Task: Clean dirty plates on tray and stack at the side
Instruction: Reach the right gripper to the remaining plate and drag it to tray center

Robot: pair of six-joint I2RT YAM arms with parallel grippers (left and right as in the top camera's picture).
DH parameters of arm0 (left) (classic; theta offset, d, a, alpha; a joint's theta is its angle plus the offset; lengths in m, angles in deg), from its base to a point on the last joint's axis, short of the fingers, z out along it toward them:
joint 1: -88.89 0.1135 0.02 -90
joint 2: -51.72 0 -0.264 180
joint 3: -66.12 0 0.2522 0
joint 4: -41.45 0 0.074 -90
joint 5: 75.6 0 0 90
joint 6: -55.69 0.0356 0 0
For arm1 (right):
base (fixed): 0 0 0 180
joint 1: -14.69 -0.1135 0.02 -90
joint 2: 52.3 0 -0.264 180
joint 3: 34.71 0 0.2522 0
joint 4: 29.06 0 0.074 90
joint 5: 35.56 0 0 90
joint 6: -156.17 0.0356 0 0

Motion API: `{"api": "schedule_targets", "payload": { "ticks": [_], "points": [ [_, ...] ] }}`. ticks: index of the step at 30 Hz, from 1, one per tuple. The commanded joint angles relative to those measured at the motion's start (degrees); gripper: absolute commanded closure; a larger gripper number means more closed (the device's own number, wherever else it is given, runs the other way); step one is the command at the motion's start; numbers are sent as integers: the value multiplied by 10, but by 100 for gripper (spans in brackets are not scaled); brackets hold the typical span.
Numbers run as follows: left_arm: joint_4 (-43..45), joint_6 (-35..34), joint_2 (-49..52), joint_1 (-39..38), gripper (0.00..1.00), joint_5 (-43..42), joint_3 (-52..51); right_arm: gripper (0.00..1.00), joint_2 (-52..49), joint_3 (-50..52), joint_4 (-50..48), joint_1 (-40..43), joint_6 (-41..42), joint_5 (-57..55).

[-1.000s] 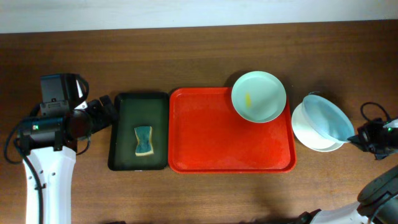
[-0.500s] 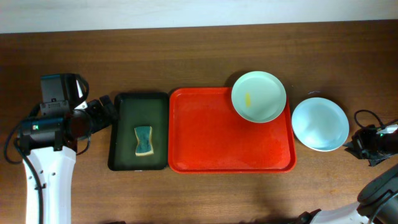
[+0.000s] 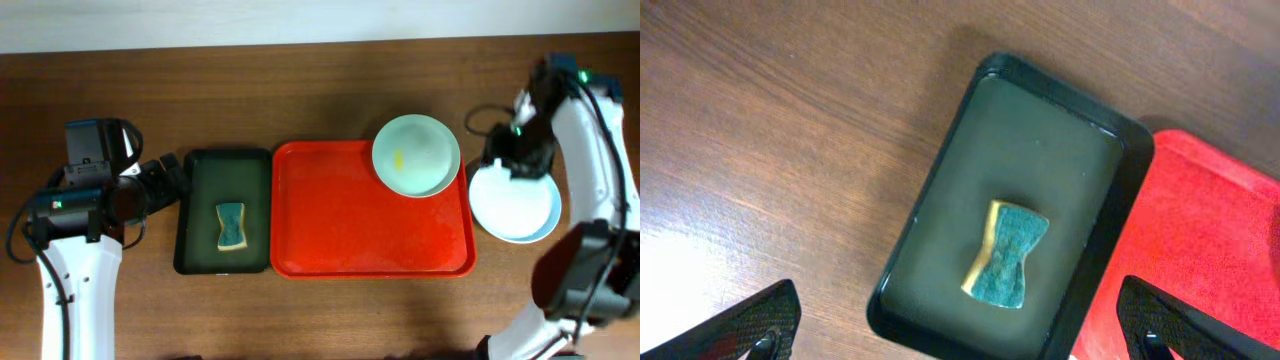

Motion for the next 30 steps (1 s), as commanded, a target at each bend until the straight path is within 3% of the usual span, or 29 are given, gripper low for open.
{"api": "schedule_targets", "payload": {
  "ticks": [1,10,14,20,23,27,30],
  "points": [
    [0,-6,-1,2,1,4,8,40,-81,-101,40,-25,-5,-26],
    [0,-6,-1,2,1,4,8,41,-176,-108,-101,-46,-32,-26],
    [0,-6,-1,2,1,4,8,47,-186,-108,-151,-51,-33,-26],
    [0,-6,-1,2,1,4,8,51,-186,-33,-238,-58,-33,-26],
    [0,-6,-1,2,1,4,8,53,-187,-1,-254,-58,-32,-26],
    [0,-6,-1,2,1,4,8,65,-187,11,-250,-58,-32,-26],
    [0,-6,-1,2,1,4,8,68,-187,16,-252,-58,-32,-26]
  ]
}}
